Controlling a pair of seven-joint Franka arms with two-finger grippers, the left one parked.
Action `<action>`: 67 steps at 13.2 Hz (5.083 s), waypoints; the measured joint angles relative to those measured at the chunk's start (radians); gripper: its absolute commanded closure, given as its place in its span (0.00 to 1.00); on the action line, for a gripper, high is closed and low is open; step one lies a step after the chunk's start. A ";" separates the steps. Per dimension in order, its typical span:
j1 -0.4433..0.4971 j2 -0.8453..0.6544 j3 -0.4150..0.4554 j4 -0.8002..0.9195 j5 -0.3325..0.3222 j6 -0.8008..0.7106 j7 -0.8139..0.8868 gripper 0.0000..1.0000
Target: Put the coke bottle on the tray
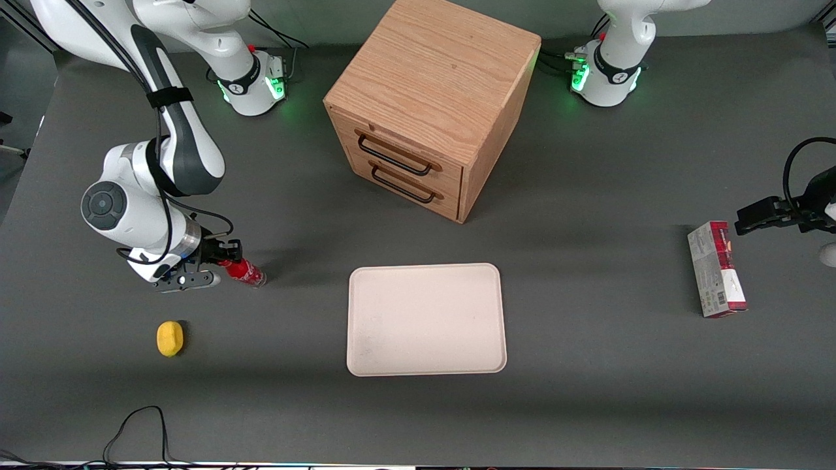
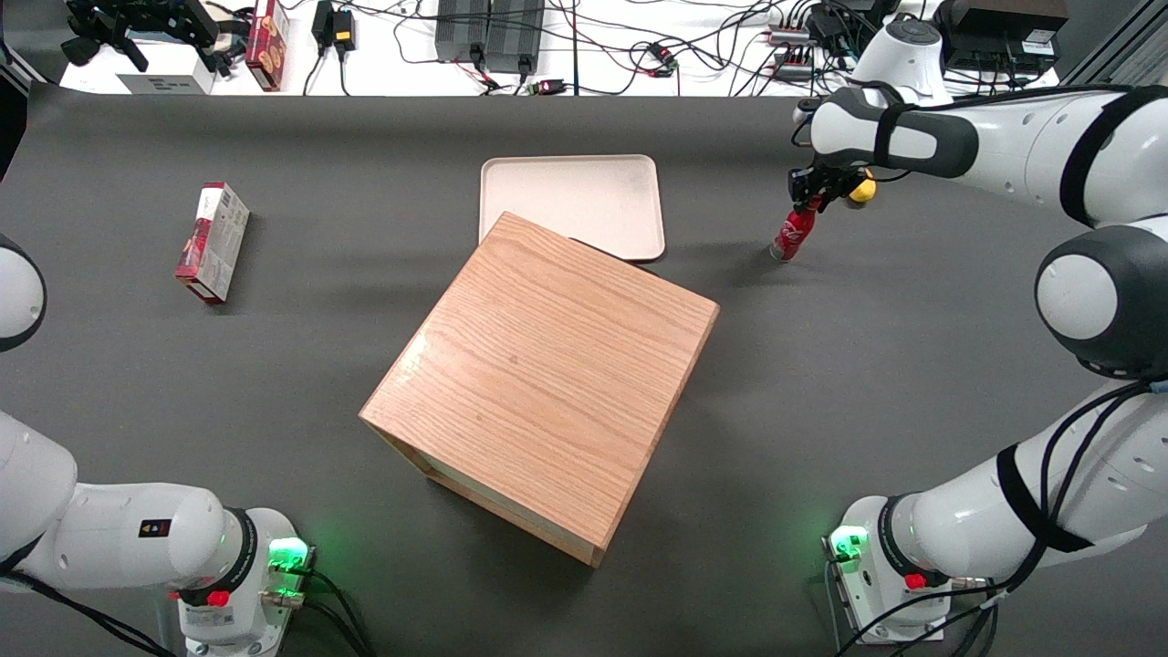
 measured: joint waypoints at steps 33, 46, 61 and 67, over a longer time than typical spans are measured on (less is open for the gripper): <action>0.184 0.607 0.183 1.105 -0.072 -0.430 0.735 1.00; 0.213 0.707 0.183 1.128 -0.110 -0.297 0.806 0.73; 0.211 0.665 0.183 1.164 -0.172 -0.474 0.760 0.00; 0.043 0.314 0.182 0.888 -0.082 -0.686 0.396 0.00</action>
